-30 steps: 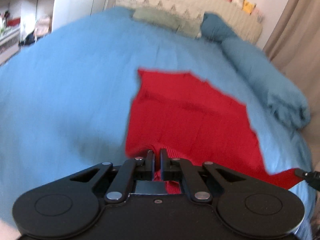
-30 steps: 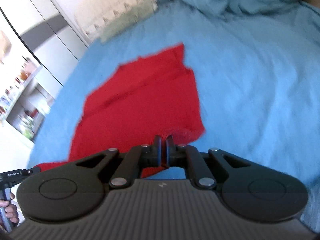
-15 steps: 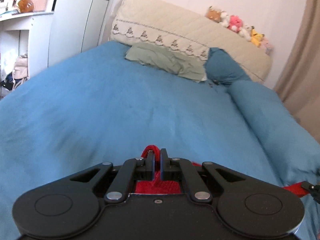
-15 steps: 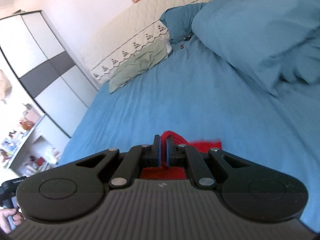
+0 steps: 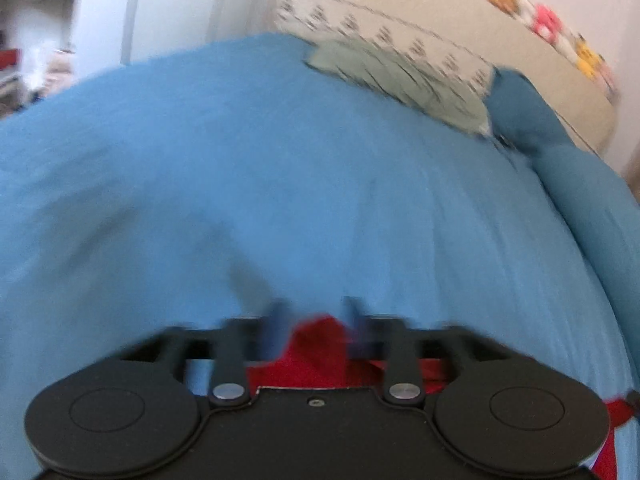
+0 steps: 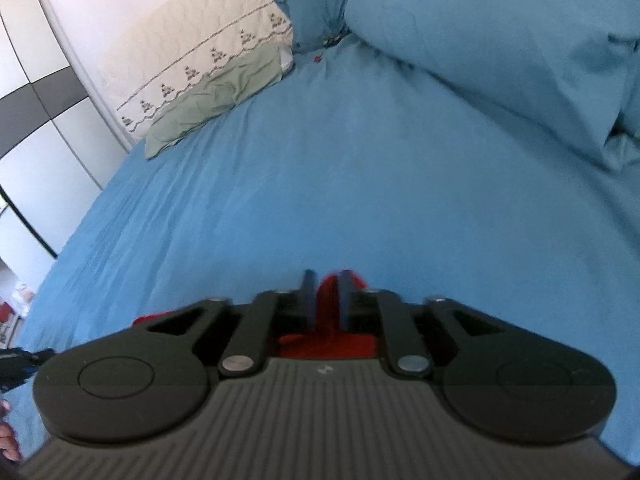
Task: Fold small clothes
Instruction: 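Grasp the hem with both tools and lift it toward the collar, then lay the hem over the collar and open both tools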
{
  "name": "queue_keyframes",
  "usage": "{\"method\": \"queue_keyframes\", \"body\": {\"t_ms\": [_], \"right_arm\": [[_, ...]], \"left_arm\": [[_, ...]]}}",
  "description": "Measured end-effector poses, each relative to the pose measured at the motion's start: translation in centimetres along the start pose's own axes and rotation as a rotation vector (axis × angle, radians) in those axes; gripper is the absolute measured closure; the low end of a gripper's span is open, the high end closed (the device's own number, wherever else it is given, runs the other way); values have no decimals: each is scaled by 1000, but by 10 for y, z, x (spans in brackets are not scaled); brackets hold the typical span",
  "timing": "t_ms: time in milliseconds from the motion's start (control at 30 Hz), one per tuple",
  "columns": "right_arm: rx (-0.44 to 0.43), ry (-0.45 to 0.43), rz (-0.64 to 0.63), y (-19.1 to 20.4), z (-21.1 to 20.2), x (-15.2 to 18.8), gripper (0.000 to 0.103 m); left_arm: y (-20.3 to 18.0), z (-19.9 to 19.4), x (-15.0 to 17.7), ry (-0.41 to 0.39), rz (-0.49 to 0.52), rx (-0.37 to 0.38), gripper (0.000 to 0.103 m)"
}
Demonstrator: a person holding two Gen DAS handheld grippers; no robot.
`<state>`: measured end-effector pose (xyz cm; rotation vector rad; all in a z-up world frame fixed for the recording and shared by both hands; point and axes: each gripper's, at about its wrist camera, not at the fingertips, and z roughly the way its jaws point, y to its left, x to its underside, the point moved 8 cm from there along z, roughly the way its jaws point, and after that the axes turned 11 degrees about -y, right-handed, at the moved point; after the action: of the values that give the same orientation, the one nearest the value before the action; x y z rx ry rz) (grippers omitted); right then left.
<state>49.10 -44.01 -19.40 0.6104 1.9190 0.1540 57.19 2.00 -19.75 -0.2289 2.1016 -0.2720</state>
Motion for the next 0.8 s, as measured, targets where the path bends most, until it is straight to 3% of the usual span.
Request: {"method": "queue_keyframes", "body": {"t_ms": [33, 67, 167, 267, 467, 600, 800], "right_arm": [[13, -22, -21, 0, -3, -4, 23], [20, -54, -35, 0, -9, -7, 15], [-37, -108, -72, 11, -36, -9, 15], [-87, -79, -144, 22, -66, 11, 15], [-133, 23, -285, 40, -87, 72, 15], [-102, 103, -325, 27, -88, 110, 16], [-21, 95, -373, 14, -80, 110, 17]], "left_arm": [[3, -11, -5, -36, -5, -11, 26], [5, -24, -10, -71, 5, -2, 26], [0, -56, -6, -62, 96, 22, 23], [-11, -84, 22, -28, 192, 96, 19], [-18, -111, 101, 107, 289, 148, 19], [-4, -108, 138, 182, 317, 106, 19], [-6, -116, 134, 186, 363, 81, 19]]}}
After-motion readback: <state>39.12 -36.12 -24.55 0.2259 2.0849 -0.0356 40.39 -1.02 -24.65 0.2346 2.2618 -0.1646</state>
